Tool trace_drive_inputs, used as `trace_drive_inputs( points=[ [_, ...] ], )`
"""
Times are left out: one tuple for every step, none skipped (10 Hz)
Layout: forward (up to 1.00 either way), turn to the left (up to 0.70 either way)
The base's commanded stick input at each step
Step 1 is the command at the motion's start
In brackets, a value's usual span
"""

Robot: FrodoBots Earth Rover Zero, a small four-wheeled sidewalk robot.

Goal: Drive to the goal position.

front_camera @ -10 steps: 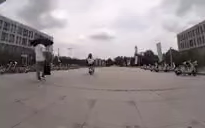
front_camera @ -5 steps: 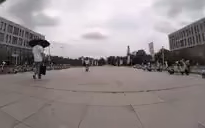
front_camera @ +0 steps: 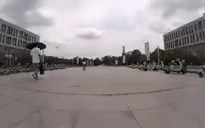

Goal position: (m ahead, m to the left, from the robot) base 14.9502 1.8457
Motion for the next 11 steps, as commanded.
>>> trace_drive_inputs(
  points=[
    [0.45, 0.00],
    [0.45, 0.00],
    [0.45, 0.00],
    [0.45, 0.00],
    [0.45, 0.00],
    [0.45, 0.00],
    [0.45, 0.00],
    [0.45, 0.00],
    [0.45, 0.00],
    [0.45, 0.00],
    [0.45, 0.00]
  ],
)
